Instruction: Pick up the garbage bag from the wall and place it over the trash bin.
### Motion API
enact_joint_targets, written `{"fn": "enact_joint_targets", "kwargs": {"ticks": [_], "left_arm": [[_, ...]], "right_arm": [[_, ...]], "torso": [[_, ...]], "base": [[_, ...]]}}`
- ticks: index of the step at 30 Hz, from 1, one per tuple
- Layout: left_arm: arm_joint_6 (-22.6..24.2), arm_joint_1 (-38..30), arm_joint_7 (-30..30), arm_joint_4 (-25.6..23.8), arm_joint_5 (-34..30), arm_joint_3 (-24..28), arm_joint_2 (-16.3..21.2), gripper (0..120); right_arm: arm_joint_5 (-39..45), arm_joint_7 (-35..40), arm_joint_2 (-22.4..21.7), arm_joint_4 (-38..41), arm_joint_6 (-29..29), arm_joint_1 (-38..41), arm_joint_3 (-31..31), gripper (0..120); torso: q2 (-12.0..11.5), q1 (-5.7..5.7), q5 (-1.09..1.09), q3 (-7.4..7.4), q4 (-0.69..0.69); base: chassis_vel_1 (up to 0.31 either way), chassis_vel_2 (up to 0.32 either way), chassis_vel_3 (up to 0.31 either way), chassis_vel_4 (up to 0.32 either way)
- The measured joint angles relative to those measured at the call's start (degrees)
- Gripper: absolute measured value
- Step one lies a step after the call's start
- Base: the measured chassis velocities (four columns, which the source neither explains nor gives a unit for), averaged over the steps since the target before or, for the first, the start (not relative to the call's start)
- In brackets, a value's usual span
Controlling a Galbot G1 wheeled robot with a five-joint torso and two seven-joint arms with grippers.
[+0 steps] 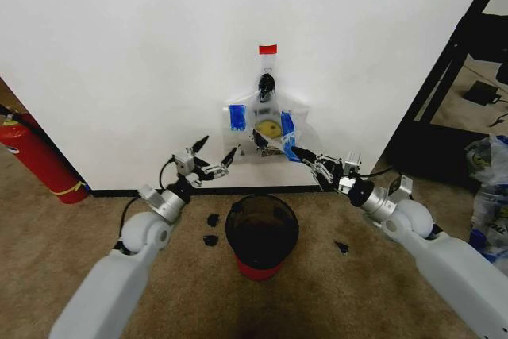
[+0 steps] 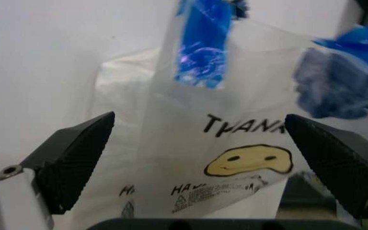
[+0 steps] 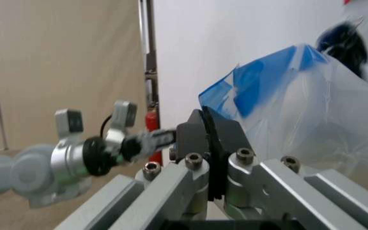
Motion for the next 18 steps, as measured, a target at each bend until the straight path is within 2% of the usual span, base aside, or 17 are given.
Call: {"fn": "enact_joint_targets", "kwargs": {"ticks": [1, 4, 7, 8, 12, 18], "left_arm": [[0.00, 0.00, 0.00, 0.00, 0.00, 0.00, 0.00, 100], [6.15, 2.03, -9.67, -6.69, -3.64, -0.25, -0.47, 100], [11.46, 2.66, -16.14, -11.15, -9.82, -0.77, -0.46, 100], [11.46, 2.66, -16.14, -11.15, -9.82, -0.77, -0.46, 100], [17.92, 2.79, -22.67, -16.06, -19.07, -1.31, -0.61, 100], [21.18, 3.22, -26.07, -18.95, -21.34, 0.60, -2.31, 100]], "right_arm": [[0.00, 0.00, 0.00, 0.00, 0.00, 0.00, 0.00, 0], [-0.40, -1.11, -0.05, -0.65, 0.06, -0.66, 0.32, 0], [-0.81, -2.21, 0.02, -1.79, 0.25, -0.75, 0.47, 0], [-0.81, -2.21, 0.02, -1.79, 0.25, -0.75, 0.47, 0], [-1.58, -3.56, 0.01, -3.10, 0.43, -0.88, 0.51, 0], [-3.28, -3.71, 0.62, -4.71, 1.15, -0.83, 0.05, 0]], "torso": [[0.00, 0.00, 0.00, 0.00, 0.00], [0.00, 0.00, 0.03, 0.00, 0.03], [0.01, 0.00, 0.02, 0.00, 0.02], [0.01, 0.00, 0.02, 0.00, 0.02], [0.01, 0.00, 0.01, 0.00, 0.02], [0.01, 0.00, 0.02, -0.01, 0.02]], "base": [[0.000, 0.000, 0.000, 0.000], [0.000, 0.000, 0.000, 0.000], [0.000, 0.000, 0.000, 0.000], [0.000, 0.000, 0.000, 0.000], [0.000, 0.000, 0.000, 0.000], [0.000, 0.000, 0.000, 0.000]]}}
